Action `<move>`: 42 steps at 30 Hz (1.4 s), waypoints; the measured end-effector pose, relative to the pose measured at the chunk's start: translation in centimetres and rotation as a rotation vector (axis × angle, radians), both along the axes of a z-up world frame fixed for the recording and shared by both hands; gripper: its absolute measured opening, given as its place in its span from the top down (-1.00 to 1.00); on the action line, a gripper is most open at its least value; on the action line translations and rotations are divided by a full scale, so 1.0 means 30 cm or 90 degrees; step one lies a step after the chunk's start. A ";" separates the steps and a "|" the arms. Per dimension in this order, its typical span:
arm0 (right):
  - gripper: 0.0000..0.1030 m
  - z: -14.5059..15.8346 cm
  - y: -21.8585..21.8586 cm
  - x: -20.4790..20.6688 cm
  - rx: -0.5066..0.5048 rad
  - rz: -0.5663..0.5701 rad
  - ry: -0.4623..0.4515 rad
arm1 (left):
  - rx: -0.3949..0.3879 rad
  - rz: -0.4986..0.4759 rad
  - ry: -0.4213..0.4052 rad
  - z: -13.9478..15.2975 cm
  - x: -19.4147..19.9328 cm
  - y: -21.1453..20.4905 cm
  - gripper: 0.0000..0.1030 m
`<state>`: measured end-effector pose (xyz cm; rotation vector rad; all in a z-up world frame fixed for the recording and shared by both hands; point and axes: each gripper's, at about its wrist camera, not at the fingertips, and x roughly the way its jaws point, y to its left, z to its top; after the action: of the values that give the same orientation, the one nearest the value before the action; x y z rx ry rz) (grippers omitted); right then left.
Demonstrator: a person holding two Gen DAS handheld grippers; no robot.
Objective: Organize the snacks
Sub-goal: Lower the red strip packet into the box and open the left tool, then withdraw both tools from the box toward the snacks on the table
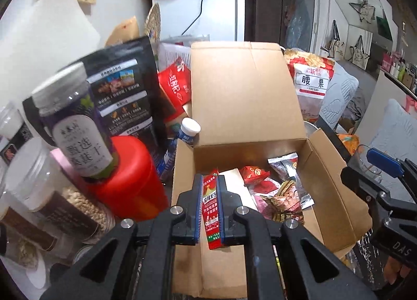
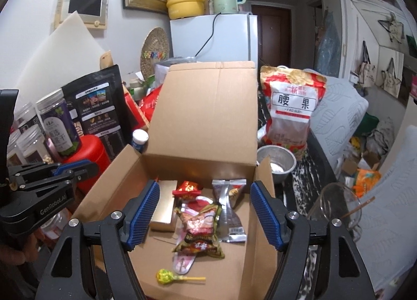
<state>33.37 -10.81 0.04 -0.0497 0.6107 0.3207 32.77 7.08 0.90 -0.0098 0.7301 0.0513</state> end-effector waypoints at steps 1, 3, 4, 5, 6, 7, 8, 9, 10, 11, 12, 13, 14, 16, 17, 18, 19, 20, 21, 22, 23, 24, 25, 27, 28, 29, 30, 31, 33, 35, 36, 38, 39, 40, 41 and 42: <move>-0.42 0.001 -0.007 -0.013 0.000 -0.004 0.001 | -0.001 -0.001 0.000 0.004 -0.007 -0.001 0.81; -0.42 0.002 -0.022 -0.031 0.000 -0.013 0.003 | 0.000 -0.006 -0.002 0.011 -0.021 -0.008 0.80; -0.42 0.002 -0.028 -0.040 0.000 -0.015 0.004 | 0.001 -0.007 -0.003 0.014 -0.035 -0.012 0.77; -0.42 0.002 -0.037 -0.051 0.001 -0.018 0.006 | 0.001 -0.008 -0.004 0.017 -0.045 -0.013 0.56; -0.42 0.001 -0.047 -0.065 0.002 -0.022 0.008 | 0.002 -0.010 -0.006 0.021 -0.061 -0.015 0.35; -0.42 0.000 -0.053 -0.074 0.002 -0.024 0.009 | 0.000 -0.014 -0.010 0.025 -0.076 -0.016 -0.27; -0.42 -0.001 -0.060 -0.088 0.002 -0.027 0.010 | -0.002 -0.018 -0.015 0.029 -0.089 -0.018 -0.87; -0.41 -0.003 -0.066 -0.100 0.002 -0.029 0.010 | -0.007 -0.022 -0.031 0.037 -0.112 -0.018 -1.00; -0.41 -0.005 -0.070 -0.116 0.003 -0.030 0.011 | -0.006 -0.020 -0.046 0.045 -0.134 -0.018 -1.00; -0.41 -0.008 -0.074 -0.128 0.003 -0.031 0.012 | -0.001 -0.017 -0.050 0.050 -0.150 -0.019 -1.00; -0.41 -0.010 -0.077 -0.146 0.003 -0.032 0.013 | 0.003 -0.016 -0.049 0.055 -0.167 -0.021 -1.00; -0.41 -0.012 -0.079 -0.161 0.002 -0.032 0.014 | 0.003 -0.018 -0.048 0.059 -0.178 -0.021 -1.00; -0.41 -0.014 -0.082 -0.173 0.003 -0.033 0.014 | 0.002 -0.020 -0.048 0.061 -0.191 -0.021 -1.00; -0.41 -0.015 -0.087 -0.205 0.005 -0.032 0.013 | 0.003 -0.023 -0.049 0.064 -0.224 -0.020 -1.00; -0.41 -0.016 -0.088 -0.221 0.005 -0.033 0.013 | 0.004 -0.022 -0.049 0.062 -0.234 -0.020 -1.00; -0.41 -0.016 -0.089 -0.235 0.005 -0.033 0.013 | 0.006 -0.022 -0.049 0.062 -0.251 -0.019 -1.00; -0.41 -0.016 -0.092 -0.254 0.005 -0.034 0.013 | 0.007 -0.021 -0.049 0.061 -0.267 -0.019 -1.00; -0.41 -0.015 -0.094 -0.273 0.006 -0.035 0.011 | 0.006 -0.022 -0.049 0.061 -0.280 -0.020 -1.00; -0.41 -0.014 -0.095 -0.287 0.006 -0.035 0.010 | 0.005 -0.023 -0.050 0.060 -0.295 -0.018 -1.00; -0.41 -0.013 -0.096 -0.303 0.006 -0.035 0.008 | 0.005 -0.024 -0.050 0.059 -0.312 -0.018 -1.00; -0.41 -0.013 -0.096 -0.320 0.006 -0.036 0.006 | 0.006 -0.026 -0.051 0.057 -0.330 -0.019 -1.00; -0.41 -0.013 -0.098 -0.342 0.006 -0.037 0.005 | 0.008 -0.028 -0.052 0.055 -0.346 -0.020 -1.00; -0.42 -0.013 -0.099 -0.359 0.006 -0.038 0.003 | 0.010 -0.030 -0.053 0.053 -0.361 -0.022 -1.00; -0.44 -0.014 -0.100 -0.384 0.007 -0.038 0.002 | 0.020 -0.037 -0.059 0.052 -0.399 -0.030 -1.00; -0.45 -0.016 -0.100 -0.401 0.007 -0.039 0.000 | 0.025 -0.039 -0.064 0.051 -0.415 -0.033 -1.00; -0.46 -0.018 -0.099 -0.419 0.007 -0.039 -0.001 | 0.030 -0.041 -0.069 0.050 -0.431 -0.035 -1.00; -0.46 -0.021 -0.097 -0.431 0.007 -0.040 -0.001 | 0.036 -0.046 -0.072 0.047 -0.451 -0.040 -1.00; -0.46 -0.024 -0.095 -0.447 0.007 -0.039 -0.001 | 0.037 -0.051 -0.074 0.046 -0.468 -0.042 -1.00; -0.46 -0.030 -0.092 -0.478 0.008 -0.040 -0.001 | 0.026 -0.064 -0.076 0.042 -0.496 -0.040 -1.00; -0.46 -0.036 -0.090 -0.501 0.010 -0.039 0.001 | 0.013 -0.070 -0.076 0.039 -0.521 -0.035 -1.00; -0.47 -0.039 -0.090 -0.514 0.011 -0.038 0.002 | 0.005 -0.071 -0.077 0.036 -0.537 -0.030 -1.00; -0.47 -0.047 -0.088 -0.538 0.012 -0.036 0.005 | -0.003 -0.072 -0.078 0.031 -0.559 -0.026 -1.00; -0.47 -0.052 -0.086 -0.549 0.012 -0.035 0.006 | -0.007 -0.075 -0.077 0.027 -0.569 -0.025 -1.00; -0.47 -0.057 -0.084 -0.559 0.012 -0.035 0.008 | -0.010 -0.081 -0.075 0.022 -0.579 -0.024 -1.00; -0.47 -0.063 -0.083 -0.570 0.014 -0.034 0.010 | -0.012 -0.085 -0.073 0.017 -0.588 -0.026 -1.00; -0.47 -0.070 -0.080 -0.580 0.016 -0.035 0.013 | -0.012 -0.089 -0.070 0.010 -0.599 -0.028 -1.00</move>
<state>15.97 -13.22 -2.07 -0.0063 0.6266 0.2758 14.78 6.23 1.19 0.0205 0.6191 -0.0888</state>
